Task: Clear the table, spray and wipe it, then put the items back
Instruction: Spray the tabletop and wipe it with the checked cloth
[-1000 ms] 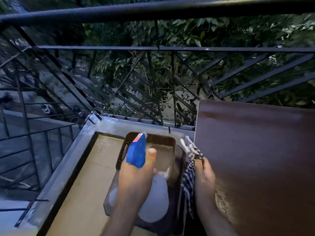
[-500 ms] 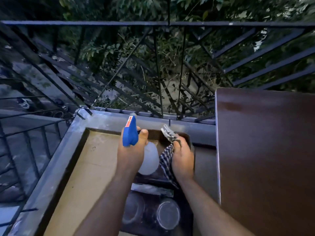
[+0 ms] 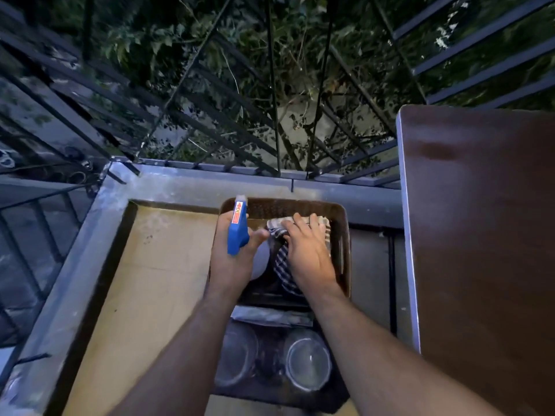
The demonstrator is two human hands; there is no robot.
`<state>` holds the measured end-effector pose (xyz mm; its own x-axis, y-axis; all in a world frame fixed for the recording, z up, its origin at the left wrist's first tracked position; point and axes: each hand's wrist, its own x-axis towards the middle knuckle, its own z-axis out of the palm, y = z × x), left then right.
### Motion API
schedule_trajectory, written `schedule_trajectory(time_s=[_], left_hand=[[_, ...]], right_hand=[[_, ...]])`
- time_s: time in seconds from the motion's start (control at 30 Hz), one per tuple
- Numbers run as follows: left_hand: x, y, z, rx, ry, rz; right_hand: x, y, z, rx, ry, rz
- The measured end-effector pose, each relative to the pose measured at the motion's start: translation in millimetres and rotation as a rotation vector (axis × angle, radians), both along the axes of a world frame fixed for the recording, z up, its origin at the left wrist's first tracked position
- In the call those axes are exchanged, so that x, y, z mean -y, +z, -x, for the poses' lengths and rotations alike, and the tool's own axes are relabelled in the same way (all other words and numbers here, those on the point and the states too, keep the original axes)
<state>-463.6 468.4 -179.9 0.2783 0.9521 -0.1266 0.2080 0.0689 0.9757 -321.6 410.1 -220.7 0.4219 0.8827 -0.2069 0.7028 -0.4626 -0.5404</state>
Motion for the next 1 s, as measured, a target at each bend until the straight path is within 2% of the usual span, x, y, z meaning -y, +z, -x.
schedule_trajectory(time_s=[0.33,0.5,0.6,0.77,0.9,1.0], left_hand=[[5,-3,13,0.039,-0.12,-0.059],[8,1,22,-0.063,-0.118,0.002],[12,3,29,-0.109,-0.087,0.033],[35,17,42,-0.143,-0.005,-0.023],[66,39,62,-0.135,0.054,-0.149],[88,48,79,-0.195,0.021,-0.206]], right_hand=[[-3,-17,1,-0.004,0.067,0.188],[2,-7,1,-0.012,0.129,0.266],[10,6,5,-0.004,0.082,0.151],[24,36,14,0.087,0.025,-0.031],[52,60,24,0.113,-0.139,-0.217],[79,67,33,0.089,-0.301,-0.337]])
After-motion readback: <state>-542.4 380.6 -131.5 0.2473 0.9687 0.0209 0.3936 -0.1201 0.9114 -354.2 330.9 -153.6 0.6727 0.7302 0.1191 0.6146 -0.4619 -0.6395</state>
